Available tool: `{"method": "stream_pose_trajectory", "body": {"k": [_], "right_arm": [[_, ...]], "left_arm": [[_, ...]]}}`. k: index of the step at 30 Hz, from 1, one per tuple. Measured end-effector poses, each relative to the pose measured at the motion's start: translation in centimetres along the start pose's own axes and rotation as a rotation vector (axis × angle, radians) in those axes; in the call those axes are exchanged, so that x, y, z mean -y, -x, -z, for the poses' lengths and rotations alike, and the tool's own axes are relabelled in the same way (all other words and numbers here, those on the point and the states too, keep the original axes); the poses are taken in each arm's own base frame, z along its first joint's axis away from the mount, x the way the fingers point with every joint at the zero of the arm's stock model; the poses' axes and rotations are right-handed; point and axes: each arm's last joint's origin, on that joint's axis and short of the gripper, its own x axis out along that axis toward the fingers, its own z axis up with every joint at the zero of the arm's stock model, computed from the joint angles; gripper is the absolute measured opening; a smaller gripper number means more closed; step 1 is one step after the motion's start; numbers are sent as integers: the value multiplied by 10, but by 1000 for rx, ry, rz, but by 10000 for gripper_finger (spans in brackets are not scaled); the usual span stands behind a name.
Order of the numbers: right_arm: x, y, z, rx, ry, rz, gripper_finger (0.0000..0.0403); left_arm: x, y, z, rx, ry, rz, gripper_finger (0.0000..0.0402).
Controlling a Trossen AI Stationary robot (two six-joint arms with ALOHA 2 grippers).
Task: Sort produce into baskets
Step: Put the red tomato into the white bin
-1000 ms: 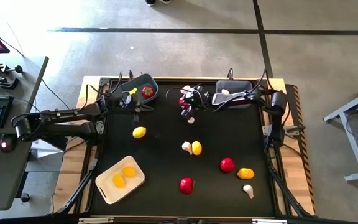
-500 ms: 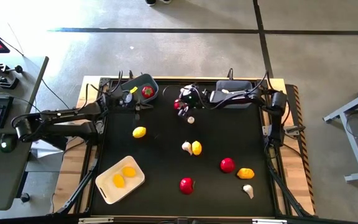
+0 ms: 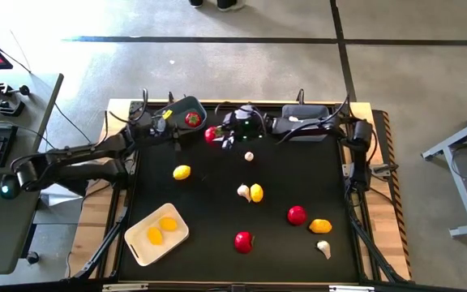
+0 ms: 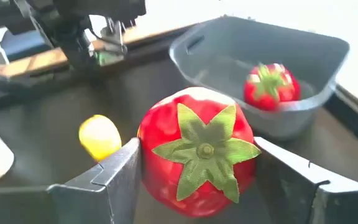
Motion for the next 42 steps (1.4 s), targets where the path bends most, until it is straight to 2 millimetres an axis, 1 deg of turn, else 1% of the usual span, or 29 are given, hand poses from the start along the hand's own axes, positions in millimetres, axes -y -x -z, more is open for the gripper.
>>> {"method": "stream_pose_trajectory", "body": {"k": [5,13,16,18,21,22,25,27,29,34,38,42], "right_arm": [[-9,-32,-23,68,39,4,252],[-3,-90,-50,153,52,35,252],[2,-111,-53,147,62,39,252],[5,-125,-51,131,63,34,252],[8,-139,-52,115,66,38,252],[8,-142,-54,113,68,39,252],[11,-151,-43,134,56,36,252],[13,-154,-35,105,25,38,252],[13,-154,-34,96,23,43,252],[14,-153,-36,99,82,88,255],[14,-153,-33,67,80,90,270],[12,-153,-32,60,72,89,299]], "left_arm": [[-7,12,-9,70,-15,-81,0],[-26,38,-22,184,51,-235,0],[-31,45,-24,209,64,-276,0],[-34,46,-24,213,65,-283,0],[-37,48,-24,212,65,-285,0],[-37,48,-23,211,66,-287,0],[-38,48,-22,200,70,-293,0],[-39,49,-22,196,67,-298,0],[-39,49,-22,196,64,-299,0],[-39,49,-22,195,62,-299,0],[-39,49,-22,194,65,-298,0],[-39,49,-22,194,64,-299,0]]}}
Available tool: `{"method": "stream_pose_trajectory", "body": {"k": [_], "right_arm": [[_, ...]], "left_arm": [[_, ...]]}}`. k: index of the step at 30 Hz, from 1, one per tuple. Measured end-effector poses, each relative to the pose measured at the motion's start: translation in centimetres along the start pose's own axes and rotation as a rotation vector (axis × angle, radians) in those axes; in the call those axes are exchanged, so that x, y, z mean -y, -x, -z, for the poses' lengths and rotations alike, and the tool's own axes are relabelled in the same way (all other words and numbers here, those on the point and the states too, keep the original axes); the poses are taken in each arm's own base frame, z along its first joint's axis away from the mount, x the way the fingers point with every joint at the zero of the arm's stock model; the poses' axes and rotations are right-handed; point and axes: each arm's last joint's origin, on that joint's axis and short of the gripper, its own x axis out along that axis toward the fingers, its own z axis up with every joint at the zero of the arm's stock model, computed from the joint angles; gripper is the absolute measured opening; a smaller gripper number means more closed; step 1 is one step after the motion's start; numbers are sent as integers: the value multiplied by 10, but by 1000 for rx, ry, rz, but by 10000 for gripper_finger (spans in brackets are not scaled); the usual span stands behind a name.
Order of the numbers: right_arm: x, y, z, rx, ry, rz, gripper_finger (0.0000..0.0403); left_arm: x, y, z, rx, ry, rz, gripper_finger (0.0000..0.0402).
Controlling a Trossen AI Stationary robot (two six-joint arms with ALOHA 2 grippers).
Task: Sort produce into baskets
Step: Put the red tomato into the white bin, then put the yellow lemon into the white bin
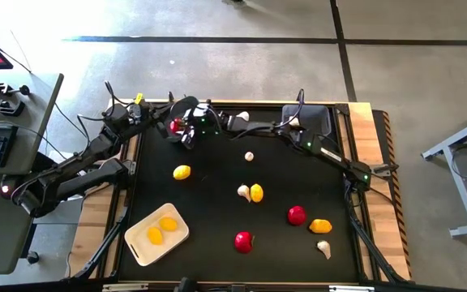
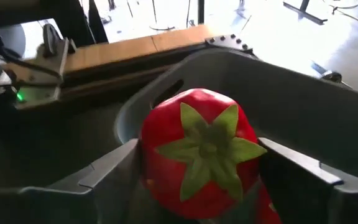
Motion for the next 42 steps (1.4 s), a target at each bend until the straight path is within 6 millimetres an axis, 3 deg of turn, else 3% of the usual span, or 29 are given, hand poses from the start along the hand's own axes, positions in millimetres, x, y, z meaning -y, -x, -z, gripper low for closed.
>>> {"method": "stream_pose_trajectory", "body": {"k": [6,16,20,26,27,39,42], "right_arm": [[0,0,-1,8,-17,36,333],[-2,2,-4,-4,56,23,327],[-4,8,-14,-25,36,19,265],[-10,8,-8,-59,98,10,39],[-12,8,-9,-56,125,8,21],[-16,9,10,-125,160,28,0],[-20,17,14,-96,163,19,0]], "left_arm": [[0,0,1,-8,-6,-1,0],[0,0,1,-8,-9,-2,0],[0,0,2,-23,-27,-3,0],[-1,0,5,-54,-25,-7,0],[-1,-1,6,-55,-25,-7,0],[-2,-1,3,-31,-30,-58,0],[-2,-1,3,-32,-30,-58,0]]}}
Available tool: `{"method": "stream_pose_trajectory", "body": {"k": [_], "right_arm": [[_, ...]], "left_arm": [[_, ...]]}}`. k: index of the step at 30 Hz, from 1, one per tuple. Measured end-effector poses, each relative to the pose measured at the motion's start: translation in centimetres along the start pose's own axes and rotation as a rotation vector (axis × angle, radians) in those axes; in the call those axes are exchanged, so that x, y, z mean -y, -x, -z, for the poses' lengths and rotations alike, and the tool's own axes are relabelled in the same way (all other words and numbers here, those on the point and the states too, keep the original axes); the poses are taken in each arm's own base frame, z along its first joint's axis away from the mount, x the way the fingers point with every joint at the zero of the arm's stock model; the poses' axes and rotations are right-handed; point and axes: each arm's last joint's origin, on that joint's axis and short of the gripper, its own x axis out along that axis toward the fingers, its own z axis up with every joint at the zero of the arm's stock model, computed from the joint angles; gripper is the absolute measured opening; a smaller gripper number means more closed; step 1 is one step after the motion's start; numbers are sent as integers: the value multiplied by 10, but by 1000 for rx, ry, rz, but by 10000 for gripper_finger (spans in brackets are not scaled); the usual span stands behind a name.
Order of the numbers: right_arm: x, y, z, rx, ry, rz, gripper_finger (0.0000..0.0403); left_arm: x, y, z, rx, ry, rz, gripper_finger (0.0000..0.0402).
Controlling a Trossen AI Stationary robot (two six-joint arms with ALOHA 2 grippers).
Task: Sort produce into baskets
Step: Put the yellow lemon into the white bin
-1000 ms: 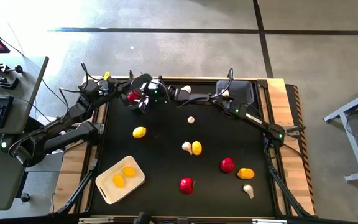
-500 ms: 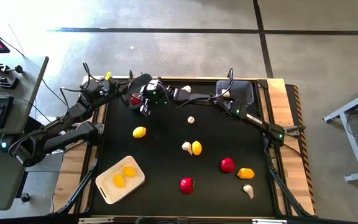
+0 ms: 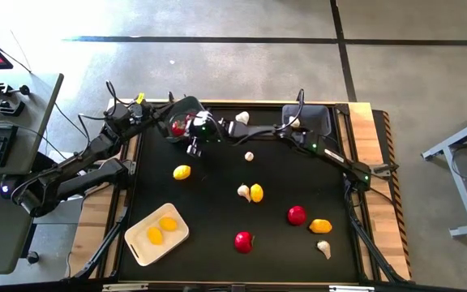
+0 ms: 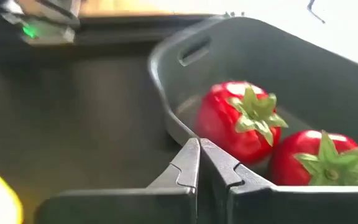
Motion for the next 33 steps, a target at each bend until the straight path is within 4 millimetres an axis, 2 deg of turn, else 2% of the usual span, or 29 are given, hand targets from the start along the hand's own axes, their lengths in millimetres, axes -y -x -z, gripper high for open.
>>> {"method": "stream_pose_trajectory", "body": {"k": [4,10,17,23,28,33], "right_arm": [[2,28,2,60,-2,20,0],[3,80,19,95,-20,92,0],[-12,141,31,74,-35,157,0],[-14,207,37,89,-42,165,0],[-11,258,65,83,-77,154,0],[-16,289,95,27,-122,109,0]], "left_arm": [[0,0,0,-1,0,0,0],[0,-1,1,-6,3,3,0],[2,-5,5,-38,7,104,0],[3,-13,13,-99,-4,143,0],[9,-20,22,-151,-53,232,0],[20,-26,28,-176,-127,296,0]]}}
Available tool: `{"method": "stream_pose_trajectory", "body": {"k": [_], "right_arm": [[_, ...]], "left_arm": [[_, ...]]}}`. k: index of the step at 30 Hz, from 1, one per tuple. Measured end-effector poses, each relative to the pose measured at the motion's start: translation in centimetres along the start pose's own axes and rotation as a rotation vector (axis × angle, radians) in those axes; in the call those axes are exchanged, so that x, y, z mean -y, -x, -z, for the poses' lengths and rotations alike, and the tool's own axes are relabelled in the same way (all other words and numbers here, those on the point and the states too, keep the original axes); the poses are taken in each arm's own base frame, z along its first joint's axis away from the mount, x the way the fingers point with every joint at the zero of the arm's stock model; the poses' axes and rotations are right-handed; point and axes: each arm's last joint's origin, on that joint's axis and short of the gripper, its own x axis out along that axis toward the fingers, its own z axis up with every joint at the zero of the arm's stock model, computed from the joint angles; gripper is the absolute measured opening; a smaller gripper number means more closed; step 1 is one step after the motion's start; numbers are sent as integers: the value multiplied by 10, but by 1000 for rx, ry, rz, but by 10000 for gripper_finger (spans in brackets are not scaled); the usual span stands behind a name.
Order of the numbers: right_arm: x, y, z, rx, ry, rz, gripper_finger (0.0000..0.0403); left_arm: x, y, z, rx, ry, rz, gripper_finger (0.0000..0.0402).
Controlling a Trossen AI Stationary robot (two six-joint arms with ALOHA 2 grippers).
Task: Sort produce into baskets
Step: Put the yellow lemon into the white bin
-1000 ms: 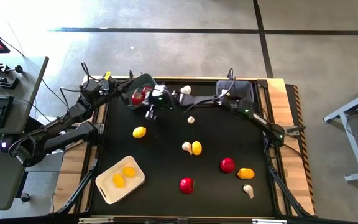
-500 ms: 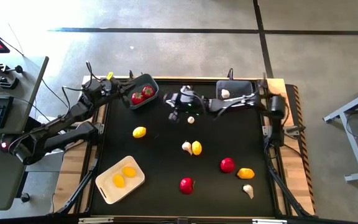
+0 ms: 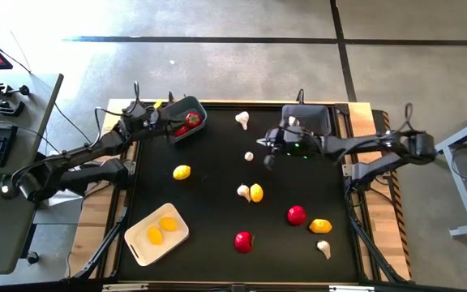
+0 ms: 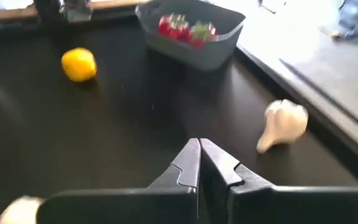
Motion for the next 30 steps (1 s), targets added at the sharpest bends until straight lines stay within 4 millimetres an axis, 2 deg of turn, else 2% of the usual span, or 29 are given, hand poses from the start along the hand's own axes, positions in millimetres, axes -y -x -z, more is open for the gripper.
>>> {"method": "stream_pose_trajectory", "body": {"k": [5,11,17,21,26,30], "right_arm": [[-2,16,9,-122,-46,31,0],[2,21,5,-229,-96,80,0],[5,27,9,-373,-172,117,0],[-3,30,12,-422,-177,43,0],[-24,36,18,-508,-123,-163,3],[-39,44,24,-566,-89,-220,23]], "left_arm": [[7,-3,-2,10,1,39,0],[10,-3,-1,3,20,48,0],[9,-3,-1,4,-42,34,0],[9,-3,-4,29,-51,25,0],[9,-3,-4,35,-24,41,0],[9,-3,-5,37,-40,42,0]]}}
